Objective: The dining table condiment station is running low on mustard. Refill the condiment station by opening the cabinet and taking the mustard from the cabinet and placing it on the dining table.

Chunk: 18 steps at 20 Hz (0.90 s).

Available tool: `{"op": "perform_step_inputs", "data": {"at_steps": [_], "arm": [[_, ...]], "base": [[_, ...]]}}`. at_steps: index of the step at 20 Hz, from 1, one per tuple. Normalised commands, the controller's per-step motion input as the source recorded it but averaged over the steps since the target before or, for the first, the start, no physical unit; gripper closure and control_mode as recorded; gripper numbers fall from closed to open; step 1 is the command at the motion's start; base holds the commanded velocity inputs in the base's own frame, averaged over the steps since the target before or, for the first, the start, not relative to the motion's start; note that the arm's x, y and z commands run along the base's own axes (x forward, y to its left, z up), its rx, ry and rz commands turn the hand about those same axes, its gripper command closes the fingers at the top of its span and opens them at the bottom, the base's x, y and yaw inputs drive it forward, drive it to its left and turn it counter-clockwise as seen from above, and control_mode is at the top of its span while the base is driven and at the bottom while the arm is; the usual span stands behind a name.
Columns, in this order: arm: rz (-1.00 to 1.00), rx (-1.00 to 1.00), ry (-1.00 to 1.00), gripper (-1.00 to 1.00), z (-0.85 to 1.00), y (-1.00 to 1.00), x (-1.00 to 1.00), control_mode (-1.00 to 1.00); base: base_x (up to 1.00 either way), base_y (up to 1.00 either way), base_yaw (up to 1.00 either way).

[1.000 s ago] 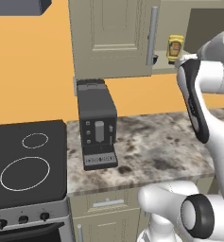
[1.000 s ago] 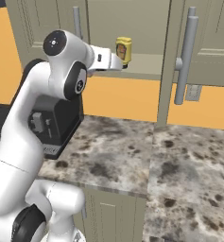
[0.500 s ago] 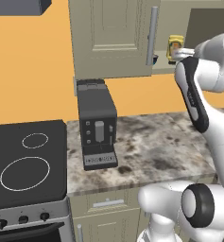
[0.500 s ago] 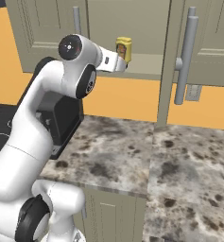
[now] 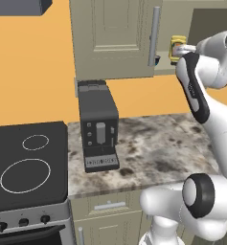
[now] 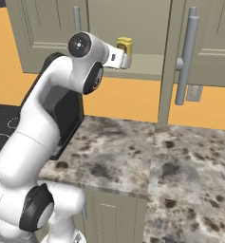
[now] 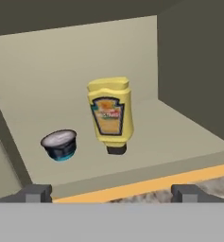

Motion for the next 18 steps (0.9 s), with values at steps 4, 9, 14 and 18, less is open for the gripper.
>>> {"op": "perform_step_inputs", "data": {"at_steps": [4,9,14,18], "arm": [[0.03,-0.02,0.00,-1.00,0.11,-0.01,0.24,-1.00],[0.03,0.00,0.00,-1.00,0.00,-0.02,0.23,-1.00],[0.02,0.00,0.00,-1.00,0.00,-0.10,0.19,-1.00],[0.02,0.00,0.00,-1.00,0.00,-0.14,0.20,-1.00]], "base": [[0.00,0.00,0.00],[0.00,0.00,0.00],[0.00,0.00,0.00],[0.00,0.00,0.00]]}}
